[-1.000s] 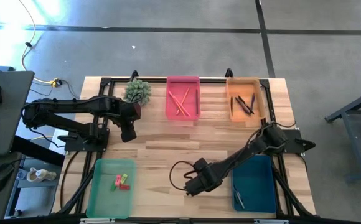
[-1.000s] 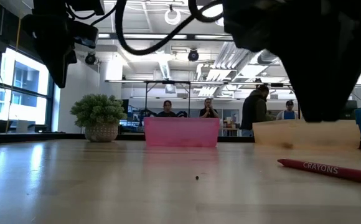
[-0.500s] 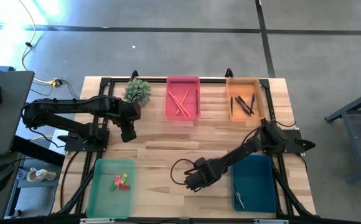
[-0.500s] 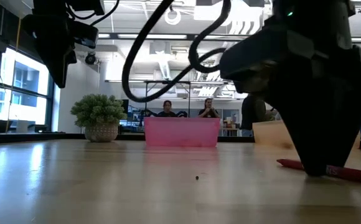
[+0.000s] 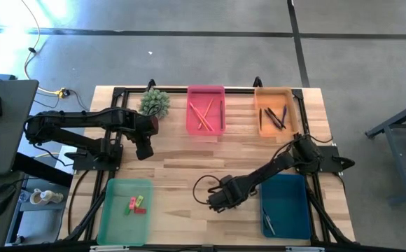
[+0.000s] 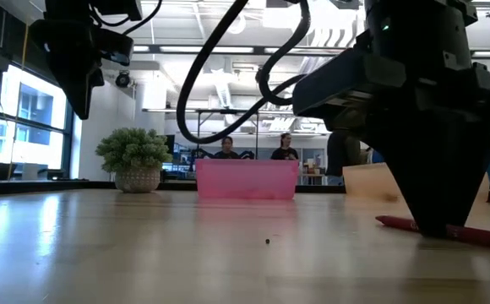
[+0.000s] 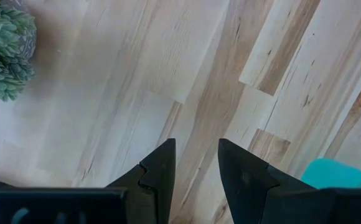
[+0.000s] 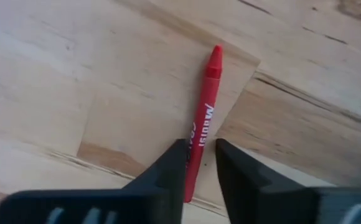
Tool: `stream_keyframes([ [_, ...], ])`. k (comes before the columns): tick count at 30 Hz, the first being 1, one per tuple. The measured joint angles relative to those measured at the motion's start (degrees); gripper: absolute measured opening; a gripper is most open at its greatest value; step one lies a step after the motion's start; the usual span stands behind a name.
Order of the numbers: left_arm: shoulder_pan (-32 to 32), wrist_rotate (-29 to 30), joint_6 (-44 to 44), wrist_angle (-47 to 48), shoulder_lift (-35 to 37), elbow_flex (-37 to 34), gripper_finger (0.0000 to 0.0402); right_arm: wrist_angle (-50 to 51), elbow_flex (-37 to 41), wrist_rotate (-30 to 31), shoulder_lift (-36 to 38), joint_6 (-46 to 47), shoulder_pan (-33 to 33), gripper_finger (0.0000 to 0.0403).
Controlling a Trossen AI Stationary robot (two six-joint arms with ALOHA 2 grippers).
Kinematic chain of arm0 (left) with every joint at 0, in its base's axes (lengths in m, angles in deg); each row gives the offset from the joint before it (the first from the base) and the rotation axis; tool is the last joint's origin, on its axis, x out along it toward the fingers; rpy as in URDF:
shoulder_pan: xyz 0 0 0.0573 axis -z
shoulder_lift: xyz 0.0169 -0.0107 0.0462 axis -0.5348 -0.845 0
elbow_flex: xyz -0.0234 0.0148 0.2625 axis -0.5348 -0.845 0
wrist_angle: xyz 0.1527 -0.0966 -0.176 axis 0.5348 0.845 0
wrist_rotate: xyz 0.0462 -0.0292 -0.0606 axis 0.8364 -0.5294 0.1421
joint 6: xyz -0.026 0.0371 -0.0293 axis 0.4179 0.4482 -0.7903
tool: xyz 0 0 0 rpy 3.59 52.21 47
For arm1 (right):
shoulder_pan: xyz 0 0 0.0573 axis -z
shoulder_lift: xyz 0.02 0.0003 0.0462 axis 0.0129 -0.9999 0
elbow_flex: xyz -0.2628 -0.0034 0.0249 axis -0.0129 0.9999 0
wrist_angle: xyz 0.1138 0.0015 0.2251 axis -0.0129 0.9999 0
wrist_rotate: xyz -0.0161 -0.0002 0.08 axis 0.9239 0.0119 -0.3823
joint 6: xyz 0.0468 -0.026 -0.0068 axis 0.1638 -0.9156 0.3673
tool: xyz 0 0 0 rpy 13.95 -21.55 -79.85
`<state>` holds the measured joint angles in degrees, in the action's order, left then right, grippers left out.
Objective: Sort crayons/erasers/pens/pencils in bins
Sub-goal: Put the red crayon into the blue bin
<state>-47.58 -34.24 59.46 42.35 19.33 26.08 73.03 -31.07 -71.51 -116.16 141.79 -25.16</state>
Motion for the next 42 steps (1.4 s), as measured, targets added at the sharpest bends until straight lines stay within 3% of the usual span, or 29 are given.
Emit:
stream_keyframes([
  [7,-0.02,0.0,0.0,-0.04,0.0,0.01,0.011,0.13,0.06,1.48,-0.04,1.16,-0.33,0.0008],
  [26,0.38,-0.63,-5.28,-0.41,0.0,0.01,0.011,1.85,-5.71,8.5,1.89,-1.32,-6.29,0.0003],
  [37,3.56,-0.76,-7.34,-5.52,0.0,0.01,0.011,15.58,-7.73,20.46,9.08,8.79,-11.59,0.0003],
  [42,4.91,-0.74,-7.52,-6.58,0.0,0.0,0.011,25.98,-7.73,21.05,12.7,15.24,-14.09,0.0003],
])
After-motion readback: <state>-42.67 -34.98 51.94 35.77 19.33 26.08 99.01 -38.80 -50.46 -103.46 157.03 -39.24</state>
